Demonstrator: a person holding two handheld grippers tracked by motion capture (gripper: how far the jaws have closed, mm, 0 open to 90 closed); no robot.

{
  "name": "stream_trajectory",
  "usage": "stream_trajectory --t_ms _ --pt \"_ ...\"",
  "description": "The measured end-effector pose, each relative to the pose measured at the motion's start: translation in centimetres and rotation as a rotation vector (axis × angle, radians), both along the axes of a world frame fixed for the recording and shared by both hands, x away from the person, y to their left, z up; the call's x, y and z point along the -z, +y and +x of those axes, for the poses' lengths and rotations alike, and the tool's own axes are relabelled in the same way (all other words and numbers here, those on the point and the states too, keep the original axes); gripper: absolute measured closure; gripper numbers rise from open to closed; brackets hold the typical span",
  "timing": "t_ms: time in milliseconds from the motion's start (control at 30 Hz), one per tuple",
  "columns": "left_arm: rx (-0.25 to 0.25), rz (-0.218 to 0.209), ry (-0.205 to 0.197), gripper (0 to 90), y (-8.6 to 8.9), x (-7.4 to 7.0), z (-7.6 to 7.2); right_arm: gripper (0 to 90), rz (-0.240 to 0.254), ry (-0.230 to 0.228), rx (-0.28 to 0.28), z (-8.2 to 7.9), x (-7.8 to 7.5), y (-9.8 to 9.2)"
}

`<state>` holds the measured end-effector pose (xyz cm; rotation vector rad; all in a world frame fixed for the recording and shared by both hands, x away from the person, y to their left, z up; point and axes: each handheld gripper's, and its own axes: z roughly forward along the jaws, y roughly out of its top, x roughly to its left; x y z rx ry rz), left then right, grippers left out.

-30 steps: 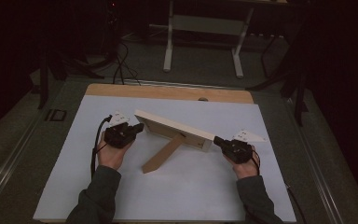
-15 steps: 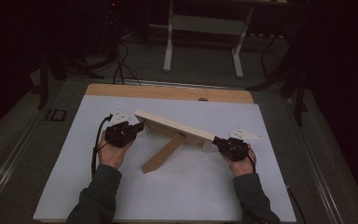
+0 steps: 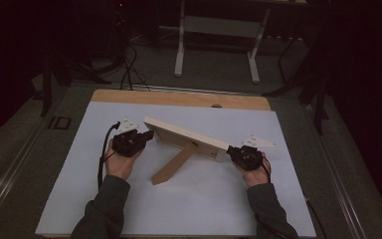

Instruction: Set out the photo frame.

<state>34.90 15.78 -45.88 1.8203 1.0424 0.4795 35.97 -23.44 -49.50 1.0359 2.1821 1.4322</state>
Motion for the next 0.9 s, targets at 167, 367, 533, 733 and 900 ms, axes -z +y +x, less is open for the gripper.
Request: stream_trajectory --t_ms 167,367,533,733,900 --pt "0.001 0.004 -0.001 90.0 -0.13 -0.02 -0.01 89.6 -0.003 -0.002 -0.01 -0.04 -0.15 0.25" --pt "-0.002 0.001 -0.001 90.0 -0.15 0.02 0.13 89.6 -0.001 -0.001 -0.017 -0.06 -0.11 0.37" --pt "-0.003 0.003 0.003 90.0 -0.18 -0.01 0.24 89.5 -0.006 0.0 -0.024 -0.06 -0.19 0.39" --pt "0.0 0.005 0.003 90.0 -0.34 -0.07 0.38 89.5 -0.004 -0.001 -0.025 -0.1 -0.19 0.41" --pt "0.001 0.008 0.004 90.0 -0.53 -0.16 0.55 89.6 -0.003 0.001 -0.032 -0.2 -0.18 0.43"
